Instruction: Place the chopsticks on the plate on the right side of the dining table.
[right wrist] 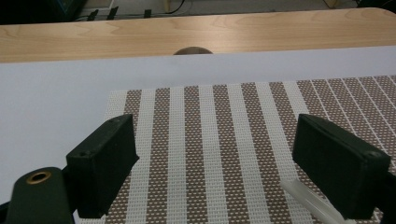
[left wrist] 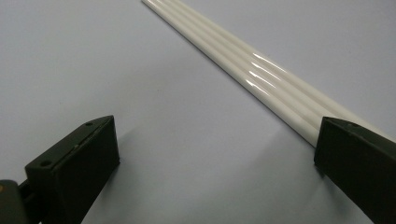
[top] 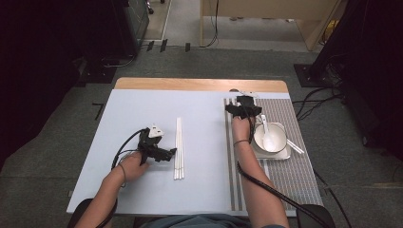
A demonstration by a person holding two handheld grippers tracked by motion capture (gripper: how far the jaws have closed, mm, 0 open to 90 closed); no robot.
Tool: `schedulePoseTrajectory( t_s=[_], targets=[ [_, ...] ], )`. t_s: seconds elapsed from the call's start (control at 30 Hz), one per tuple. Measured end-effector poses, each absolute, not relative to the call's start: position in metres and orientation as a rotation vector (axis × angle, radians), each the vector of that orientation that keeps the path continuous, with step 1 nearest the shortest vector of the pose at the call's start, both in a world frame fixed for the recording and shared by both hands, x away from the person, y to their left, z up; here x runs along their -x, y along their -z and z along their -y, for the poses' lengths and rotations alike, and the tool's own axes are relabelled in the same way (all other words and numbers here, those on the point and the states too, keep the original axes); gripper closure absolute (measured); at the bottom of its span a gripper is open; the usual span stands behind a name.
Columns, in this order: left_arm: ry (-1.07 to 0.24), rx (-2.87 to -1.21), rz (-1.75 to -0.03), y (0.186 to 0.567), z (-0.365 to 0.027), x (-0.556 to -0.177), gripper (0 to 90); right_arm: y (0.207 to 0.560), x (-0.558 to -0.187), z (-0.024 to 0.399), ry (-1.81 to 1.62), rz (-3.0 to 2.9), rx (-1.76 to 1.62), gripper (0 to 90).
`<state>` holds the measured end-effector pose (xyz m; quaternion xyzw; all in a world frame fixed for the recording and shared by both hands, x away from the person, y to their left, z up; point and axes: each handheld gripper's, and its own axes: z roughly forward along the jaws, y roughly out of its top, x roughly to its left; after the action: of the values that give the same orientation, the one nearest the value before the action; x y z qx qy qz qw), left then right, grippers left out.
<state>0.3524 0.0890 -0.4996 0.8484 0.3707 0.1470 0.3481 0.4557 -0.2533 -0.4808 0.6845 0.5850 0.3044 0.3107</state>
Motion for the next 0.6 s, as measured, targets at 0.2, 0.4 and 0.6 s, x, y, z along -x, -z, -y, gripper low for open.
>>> schedulePoseTrajectory(
  t_s=[0.2, 0.4, 0.6],
  targets=[
    [-0.381, -2.199, -0.961, 0.4997, -0.0889, -0.3523, 0.0, 0.4836, -0.4568, 0.2521, -0.791, -1.557, -1.815, 13.7],
    [-0.381, -2.2, -0.961, 0.4996, -0.089, -0.3524, 0.0, 0.486, -0.4571, 0.252, -0.781, -1.556, -1.83, 13.7],
    [-0.381, -2.2, -0.961, 0.4996, -0.089, -0.3523, 0.0, 0.4872, -0.457, 0.2514, -0.77, -1.568, -1.833, 13.6]
  ],
)
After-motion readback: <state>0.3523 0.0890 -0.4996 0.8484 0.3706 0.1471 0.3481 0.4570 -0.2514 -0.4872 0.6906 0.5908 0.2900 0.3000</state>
